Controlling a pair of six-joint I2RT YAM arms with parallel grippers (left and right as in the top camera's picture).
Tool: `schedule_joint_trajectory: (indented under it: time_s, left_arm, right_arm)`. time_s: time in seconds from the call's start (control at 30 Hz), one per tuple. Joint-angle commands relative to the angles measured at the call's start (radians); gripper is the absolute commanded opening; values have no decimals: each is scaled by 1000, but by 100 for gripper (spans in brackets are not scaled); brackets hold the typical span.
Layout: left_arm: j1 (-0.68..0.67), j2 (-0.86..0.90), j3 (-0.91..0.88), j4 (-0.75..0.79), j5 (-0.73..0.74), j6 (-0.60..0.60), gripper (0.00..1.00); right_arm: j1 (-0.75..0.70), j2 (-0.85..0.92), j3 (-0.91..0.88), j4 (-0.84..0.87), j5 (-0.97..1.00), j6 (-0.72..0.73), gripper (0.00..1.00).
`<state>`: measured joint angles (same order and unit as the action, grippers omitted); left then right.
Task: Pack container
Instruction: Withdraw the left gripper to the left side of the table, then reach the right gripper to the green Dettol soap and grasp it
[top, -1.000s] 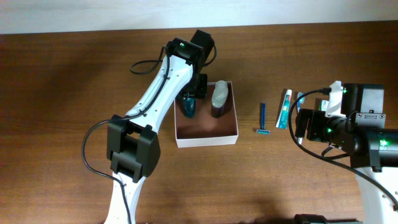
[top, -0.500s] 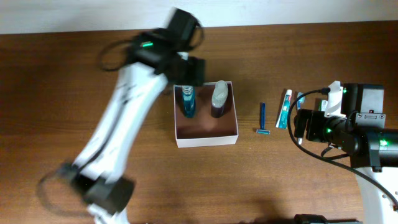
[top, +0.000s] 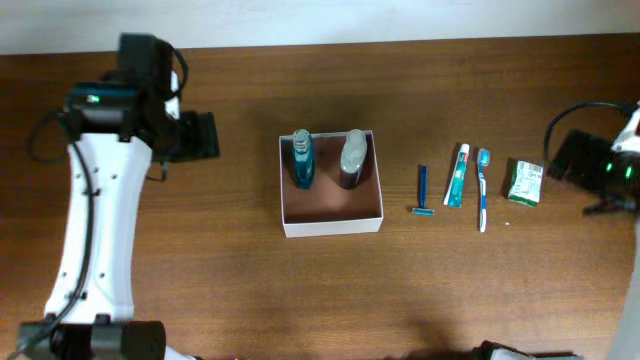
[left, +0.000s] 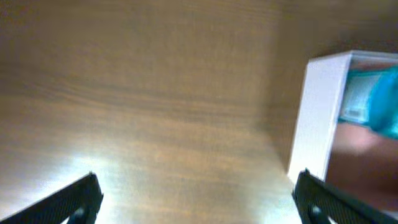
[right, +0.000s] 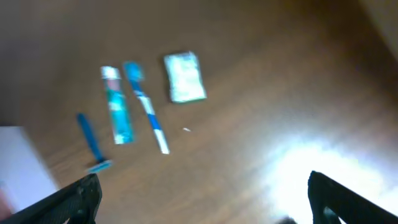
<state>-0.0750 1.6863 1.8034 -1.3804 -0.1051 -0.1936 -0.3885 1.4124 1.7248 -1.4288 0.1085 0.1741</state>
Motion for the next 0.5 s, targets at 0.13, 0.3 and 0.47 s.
schedule_joint_trajectory:
  time_s: [0.13, 0.3, 0.47]
  left_arm:
    - [8, -113, -213, 80, 39, 31, 100]
    - [8, -113, -213, 87, 39, 31, 100]
    - [8, -113, -213, 90, 39, 31, 100]
  right_arm:
    - [-116, 301, -5, 34, -7, -54, 98]
    - [-84, 488, -5, 72, -6, -89, 99]
    - [-62, 592, -5, 142, -35, -116, 99]
